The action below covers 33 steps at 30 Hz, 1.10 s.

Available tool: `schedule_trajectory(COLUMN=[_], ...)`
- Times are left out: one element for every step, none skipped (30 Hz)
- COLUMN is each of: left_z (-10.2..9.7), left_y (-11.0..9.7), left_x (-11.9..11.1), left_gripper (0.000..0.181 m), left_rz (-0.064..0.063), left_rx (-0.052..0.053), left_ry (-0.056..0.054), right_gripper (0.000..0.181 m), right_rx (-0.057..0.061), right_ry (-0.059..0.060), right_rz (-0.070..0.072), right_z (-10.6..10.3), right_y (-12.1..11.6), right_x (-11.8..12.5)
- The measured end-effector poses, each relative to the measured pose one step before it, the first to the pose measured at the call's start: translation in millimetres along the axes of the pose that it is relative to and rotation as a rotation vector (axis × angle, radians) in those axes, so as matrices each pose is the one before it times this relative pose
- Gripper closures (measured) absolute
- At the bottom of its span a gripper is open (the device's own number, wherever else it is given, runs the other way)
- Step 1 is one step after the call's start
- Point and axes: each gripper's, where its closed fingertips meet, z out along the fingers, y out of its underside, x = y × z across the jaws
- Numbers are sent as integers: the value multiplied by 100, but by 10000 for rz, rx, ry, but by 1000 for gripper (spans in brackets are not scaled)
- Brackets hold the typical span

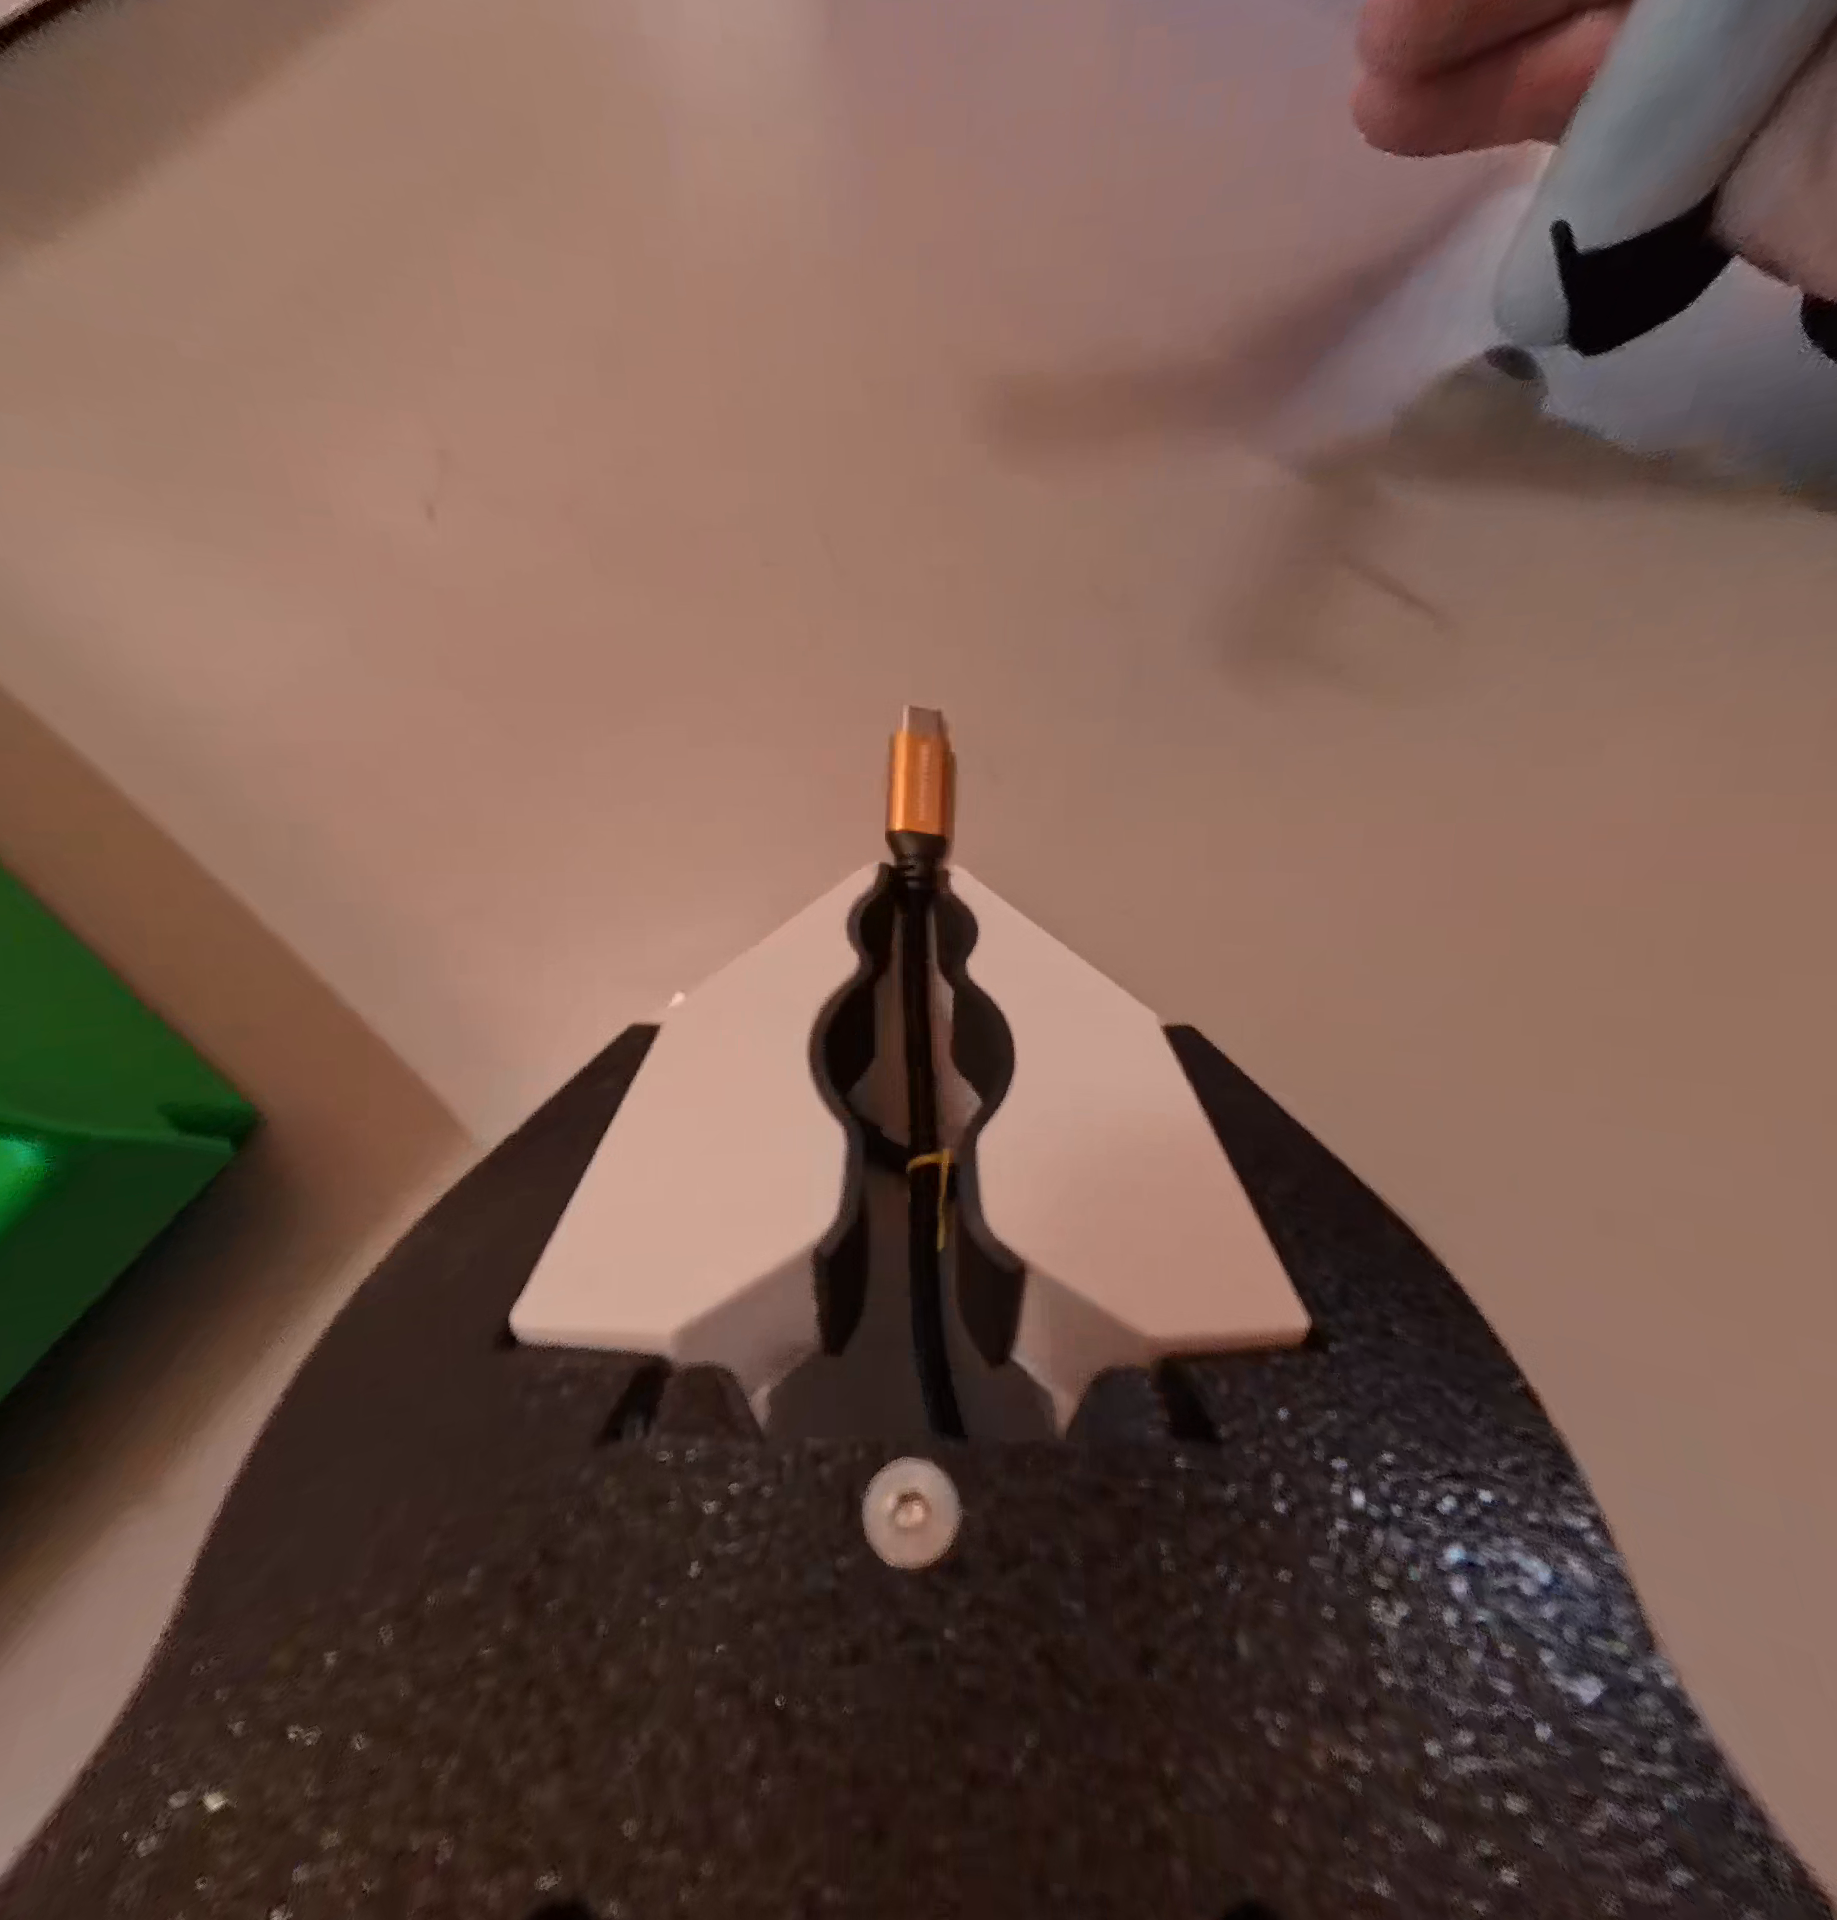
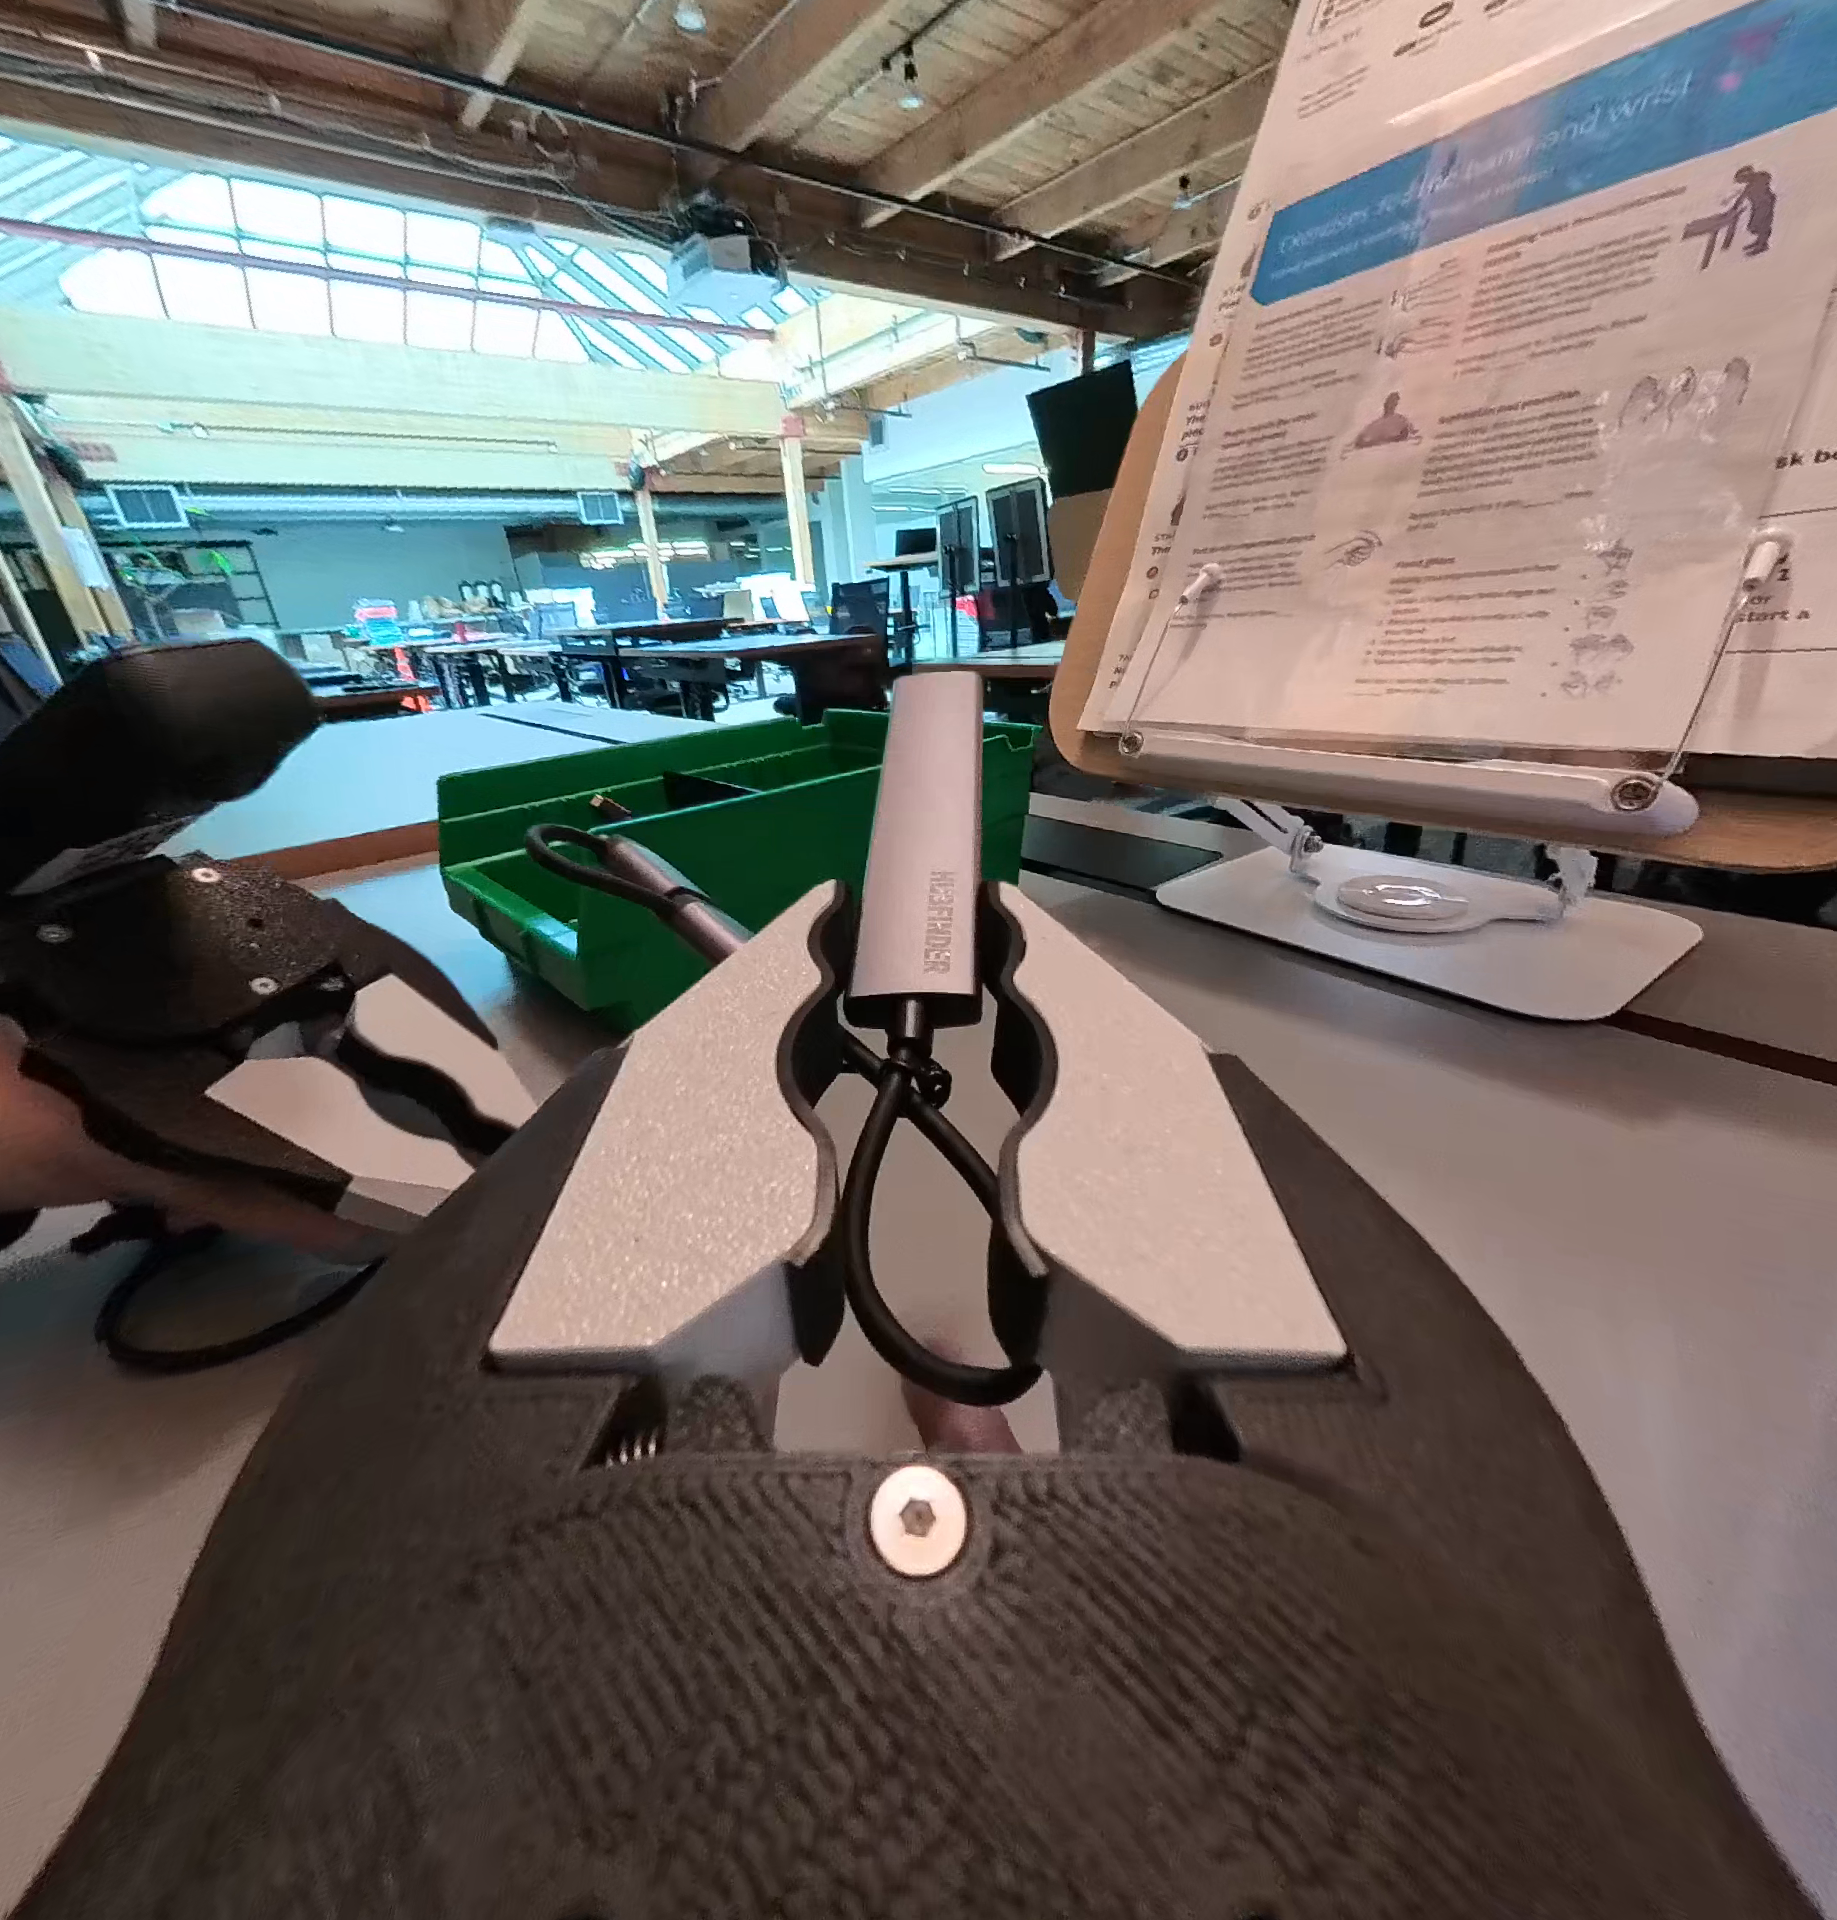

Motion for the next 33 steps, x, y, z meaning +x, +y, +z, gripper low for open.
schedule_trajectory(left_z=[-25,-40,-21,6,7,-20,-107,-204,-307,-408,-506,-576,-596,-571,-485,-386,-277,-163,-118,-127,-128,-55,32,109,184,231,230,166,94,63,68,54,5], left_y=[-17,-17,-19,-29,-31,-102,-291,-482,-581,-673,-678,-660,-705,-771,-719,-683,-669,-517,-467,-536,-457,-284,-200,-127,-17,68,-11,-94,-2,-24,2,43,115], left_x=[-35,-114,-46,-81,-100,-25,27,111,87,-119,-315,-530,-681,-609,-489,-469,-372,-117,9,40,159,287,366,339,279,250,259,120,12,25,45,38,-165], left_gripper=[176,176,177,177,177,177,177,177,177,177,177,177,177,177,177,177,177,177,177,177,177,177,177,177,177,177,176,177,177,177,177,177,177], left_rz=[331,404,383,293,251,166,-9,-129,-146,-128,-57,-20,-16,-39,-95,-95,-69,-100,-127,-83,-44,-39,-19,11,16,-14,-58,-108,-45,-36,-29,7,8], left_rx=[14,4,-34,-80,-93,-62,23,84,91,92,50,-2,12,62,30,42,72,4,-4,74,50,-48,-71,-87,-125,-157,-76,9,-17,7,14,0,-12], left_ry=[-174,-246,-198,-195,-172,-81,6,107,132,15,-94,-199,-260,-180,-82,-76,-34,116,143,78,71,103,99,68,31,42,83,31,4,61,120,167,134], right_gripper=[158,158,158,158,158,158,158,158,158,158,158,158,158,158,158,158,158,158,158,158,158,158,158,158,158,158,158,158,158,158,158,158,158], right_rx=[-55,-133,-182,-175,-120,-33,21,26,-27,-68,-89,-63,-57,-76,-66,-58,-68,-105,-91,-47,-49,-63,-39,34,26,-22,-24,-10,31,29,24,-10,-58], right_ry=[77,120,107,122,57,-72,-99,-29,2,-32,-27,7,-30,-89,-130,-147,-165,-176,-103,-41,-44,-62,-34,-13,-11,-13,-13,51,7,-21,-37,-94,-201], right_rz=[-150,-214,-266,-262,-210,-106,29,79,75,63,56,-2,-42,-33,-13,21,72,159,169,116,111,123,100,30,1,-30,-54,-50,-50,-4,-5,-71,-158], right_z=[112,100,110,78,54,43,20,-14,-8,1,7,26,20,47,58,59,83,89,80,41,35,28,42,4,6,14,24,-3,-39,-58,-41,-47,-50], right_y=[3,104,176,187,125,15,-50,-48,21,102,142,104,84,101,86,95,129,212,219,164,154,162,79,-50,-35,34,29,7,-41,-42,-36,5,35], right_x=[-149,-121,-120,-71,-94,-205,-167,-45,31,-2,8,21,-50,-154,-233,-250,-261,-228,-94,-5,5,-15,4,-5,-34,-49,-73,39,10,9,11,-93,-256])
